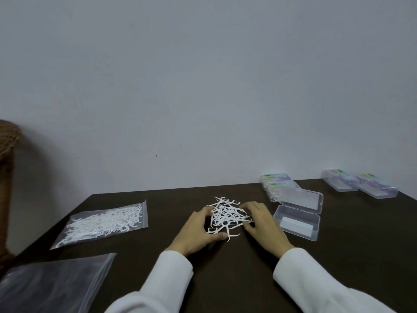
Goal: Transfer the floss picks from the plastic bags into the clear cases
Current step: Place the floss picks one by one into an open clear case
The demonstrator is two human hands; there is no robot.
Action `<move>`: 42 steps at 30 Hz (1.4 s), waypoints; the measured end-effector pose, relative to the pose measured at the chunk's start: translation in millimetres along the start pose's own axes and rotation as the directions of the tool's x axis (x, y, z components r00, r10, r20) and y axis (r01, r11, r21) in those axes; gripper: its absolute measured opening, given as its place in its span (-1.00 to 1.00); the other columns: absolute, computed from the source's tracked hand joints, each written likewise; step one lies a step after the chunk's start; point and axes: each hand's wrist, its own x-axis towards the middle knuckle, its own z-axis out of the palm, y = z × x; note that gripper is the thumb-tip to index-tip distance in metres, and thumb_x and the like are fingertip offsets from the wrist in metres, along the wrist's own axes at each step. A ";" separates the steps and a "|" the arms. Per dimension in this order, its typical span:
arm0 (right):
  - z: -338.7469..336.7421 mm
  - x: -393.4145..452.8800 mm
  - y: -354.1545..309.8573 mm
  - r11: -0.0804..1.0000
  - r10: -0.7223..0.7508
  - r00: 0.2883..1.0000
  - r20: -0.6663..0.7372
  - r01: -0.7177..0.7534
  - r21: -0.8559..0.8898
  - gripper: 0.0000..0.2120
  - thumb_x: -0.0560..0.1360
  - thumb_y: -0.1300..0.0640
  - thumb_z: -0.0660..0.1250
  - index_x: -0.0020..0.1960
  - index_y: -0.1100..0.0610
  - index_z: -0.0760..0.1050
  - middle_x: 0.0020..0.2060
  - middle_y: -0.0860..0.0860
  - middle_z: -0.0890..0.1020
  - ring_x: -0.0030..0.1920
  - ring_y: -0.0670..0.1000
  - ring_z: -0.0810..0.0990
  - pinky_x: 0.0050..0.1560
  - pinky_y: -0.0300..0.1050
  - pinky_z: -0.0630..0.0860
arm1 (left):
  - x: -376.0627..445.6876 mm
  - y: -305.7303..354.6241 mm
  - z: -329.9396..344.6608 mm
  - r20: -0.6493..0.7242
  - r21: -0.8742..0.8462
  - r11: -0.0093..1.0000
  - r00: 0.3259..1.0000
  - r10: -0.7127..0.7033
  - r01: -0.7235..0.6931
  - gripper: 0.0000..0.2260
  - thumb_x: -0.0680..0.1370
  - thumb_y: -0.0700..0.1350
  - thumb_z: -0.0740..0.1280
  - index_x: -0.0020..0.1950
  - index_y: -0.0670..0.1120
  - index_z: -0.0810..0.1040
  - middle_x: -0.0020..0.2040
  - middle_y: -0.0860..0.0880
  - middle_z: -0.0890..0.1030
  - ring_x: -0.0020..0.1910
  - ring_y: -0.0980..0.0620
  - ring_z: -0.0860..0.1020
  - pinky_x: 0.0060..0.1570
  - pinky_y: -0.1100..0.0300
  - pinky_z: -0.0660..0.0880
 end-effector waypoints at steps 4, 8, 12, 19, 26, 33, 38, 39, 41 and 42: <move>4.3 8.5 -3.5 1.000 0.007 0.983 0.185 -0.009 0.008 -0.45 0.56 0.11 0.19 0.50 0.02 0.09 0.48 -0.01 0.20 0.46 -0.05 0.18 0.42 -0.14 0.18 | 6.3 -5.7 1.0 -0.010 0.002 1.000 1.000 0.002 -0.002 -0.28 0.32 0.23 0.47 0.41 0.14 0.28 0.24 0.18 0.48 0.27 0.16 0.35 0.27 0.20 0.31; 5.0 11.1 0.0 0.992 -0.088 0.987 0.136 0.099 -0.078 -0.60 0.57 0.06 0.18 0.40 -0.02 0.27 0.30 -0.09 0.41 0.29 -0.10 0.35 0.28 -0.18 0.31 | 7.6 -4.2 0.2 -0.018 0.012 0.999 0.999 0.037 -0.037 -0.38 0.33 0.20 0.48 0.33 0.15 0.36 0.19 0.23 0.52 0.23 0.20 0.37 0.28 0.16 0.33; 3.9 10.4 -0.2 0.990 -0.131 0.986 0.103 0.136 -0.046 -0.74 0.56 0.02 0.22 0.25 -0.03 0.41 0.12 -0.09 0.46 0.15 -0.11 0.44 0.10 -0.25 0.40 | 4.9 0.7 0.4 -0.037 -0.019 0.997 0.997 0.073 -0.073 -0.49 0.37 0.07 0.51 0.28 0.08 0.48 0.14 0.12 0.54 0.15 0.23 0.46 0.12 0.45 0.33; -0.2 4.6 -1.0 0.984 -0.167 0.985 0.028 0.169 -0.052 -0.83 0.54 0.04 0.27 0.10 0.02 0.51 0.02 -0.05 0.62 0.01 -0.08 0.55 0.00 -0.28 0.44 | 1.7 7.5 1.3 -0.100 0.028 0.993 0.988 0.117 -0.114 -0.79 0.46 -0.16 0.43 0.08 0.04 0.62 -0.01 0.10 0.64 -0.02 0.20 0.58 0.07 0.26 0.51; -10.6 -1.8 -4.5 0.983 -0.184 0.979 -0.093 0.185 0.003 -0.86 0.56 0.11 0.25 0.08 0.08 0.53 -0.03 -0.03 0.61 -0.07 -0.11 0.55 -0.03 -0.29 0.46 | -4.3 11.1 -2.5 -0.246 0.049 0.990 0.959 0.139 -0.131 -0.86 0.53 -0.15 0.37 0.05 0.00 0.66 -0.06 0.10 0.66 -0.07 0.21 0.59 -0.01 0.34 0.50; -26.4 -9.8 1.2 0.985 -0.114 0.979 -0.167 0.134 0.113 -0.88 0.51 0.17 0.32 0.03 0.07 0.58 -0.10 -0.05 0.64 -0.12 -0.16 0.57 -0.04 -0.31 0.51 | -2.9 15.6 -3.6 -0.302 -0.128 0.982 0.948 0.098 -0.142 -0.88 0.49 -0.17 0.42 -0.01 -0.01 0.69 -0.11 0.15 0.68 -0.11 0.32 0.60 -0.07 0.43 0.48; -47.8 -15.0 12.1 0.986 -0.022 0.977 -0.214 0.057 0.160 -0.85 0.48 0.18 0.35 0.04 0.09 0.59 -0.07 -0.03 0.65 -0.11 -0.21 0.53 -0.11 -0.56 0.38 | -5.7 23.8 -5.8 -0.376 -0.335 0.929 0.927 0.021 -0.157 -0.91 0.45 -0.19 0.46 -0.09 -0.04 0.71 -0.19 0.11 0.69 -0.15 0.25 0.63 -0.11 0.37 0.53; -53.8 -16.5 15.7 0.984 0.000 0.974 -0.227 0.040 0.172 -0.85 0.48 0.18 0.35 0.04 0.09 0.58 -0.06 -0.02 0.64 -0.10 -0.22 0.52 -0.10 -0.55 0.37 | -5.2 26.8 -5.4 -0.384 -0.390 0.906 0.923 0.001 -0.163 -0.91 0.44 -0.21 0.46 -0.11 -0.04 0.71 -0.21 0.09 0.70 -0.16 0.21 0.64 -0.10 0.34 0.55; -64.8 -20.0 24.1 0.985 0.040 0.970 -0.241 0.002 0.170 -0.83 0.47 0.19 0.36 0.06 0.09 0.56 -0.02 0.01 0.62 -0.06 -0.21 0.50 -0.01 -0.49 0.37 | -3.0 33.3 -4.1 -0.380 -0.514 0.839 0.924 -0.035 -0.179 -0.90 0.43 -0.24 0.46 -0.15 -0.04 0.70 -0.25 0.02 0.69 -0.20 0.13 0.64 -0.13 0.30 0.56; -70.2 -22.0 29.0 0.987 0.059 0.967 -0.246 -0.019 0.160 -0.81 0.46 0.20 0.36 0.08 0.10 0.55 0.02 0.03 0.61 -0.02 -0.17 0.50 0.04 -0.42 0.38 | -0.7 37.2 -2.6 -0.374 -0.561 0.807 0.926 -0.049 -0.184 -0.89 0.43 -0.25 0.46 -0.16 -0.04 0.69 -0.27 -0.01 0.69 -0.22 0.11 0.64 -0.16 0.29 0.55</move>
